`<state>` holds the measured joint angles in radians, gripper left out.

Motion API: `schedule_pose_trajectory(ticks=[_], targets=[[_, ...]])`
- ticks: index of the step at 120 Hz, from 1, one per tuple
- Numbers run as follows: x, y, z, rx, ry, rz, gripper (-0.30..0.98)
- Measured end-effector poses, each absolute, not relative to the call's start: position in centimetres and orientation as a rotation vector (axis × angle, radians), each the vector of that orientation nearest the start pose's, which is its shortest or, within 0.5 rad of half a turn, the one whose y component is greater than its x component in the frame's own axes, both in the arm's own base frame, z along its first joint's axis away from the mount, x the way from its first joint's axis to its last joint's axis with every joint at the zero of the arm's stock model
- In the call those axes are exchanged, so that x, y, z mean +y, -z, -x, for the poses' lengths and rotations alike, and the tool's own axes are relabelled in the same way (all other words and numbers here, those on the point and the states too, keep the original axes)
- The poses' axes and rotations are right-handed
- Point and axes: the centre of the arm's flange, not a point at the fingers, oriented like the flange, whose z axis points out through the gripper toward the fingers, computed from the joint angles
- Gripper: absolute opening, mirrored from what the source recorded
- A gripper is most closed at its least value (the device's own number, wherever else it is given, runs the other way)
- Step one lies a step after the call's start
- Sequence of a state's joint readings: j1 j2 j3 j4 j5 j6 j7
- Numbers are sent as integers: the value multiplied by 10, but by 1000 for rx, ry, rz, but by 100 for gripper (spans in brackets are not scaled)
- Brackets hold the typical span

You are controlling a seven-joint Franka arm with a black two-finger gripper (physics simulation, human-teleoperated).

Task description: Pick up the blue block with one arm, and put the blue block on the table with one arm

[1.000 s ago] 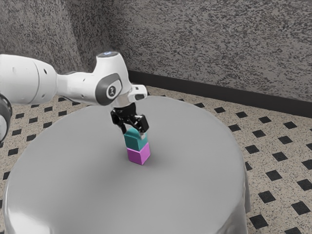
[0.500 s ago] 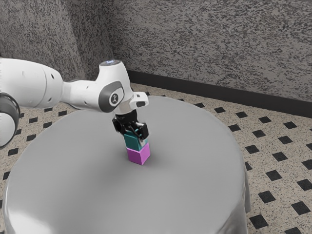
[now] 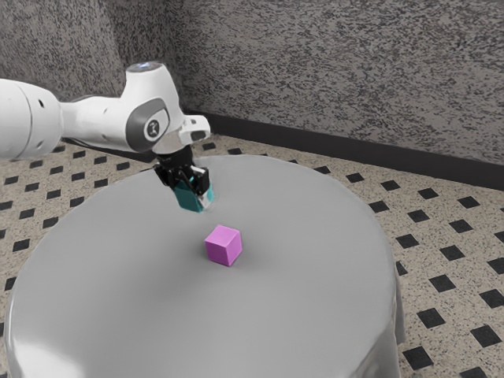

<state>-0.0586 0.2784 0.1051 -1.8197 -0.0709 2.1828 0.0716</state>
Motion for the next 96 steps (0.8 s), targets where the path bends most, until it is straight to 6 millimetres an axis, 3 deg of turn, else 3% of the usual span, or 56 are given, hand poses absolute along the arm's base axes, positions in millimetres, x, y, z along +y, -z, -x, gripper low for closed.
schedule_pose_trajectory(ticks=[19,34,43,56,85,90,96], targets=[[69,-358,-631,-105,28,3153,25],[84,-325,-630,-129,-57,3152,26],[90,-315,-629,-134,-80,3153,29],[91,-310,-629,-129,-91,3171,43],[90,-309,-628,-96,-93,3191,60],[90,-314,-629,-87,-82,3193,61],[88,-337,-628,-75,-30,3196,63]])
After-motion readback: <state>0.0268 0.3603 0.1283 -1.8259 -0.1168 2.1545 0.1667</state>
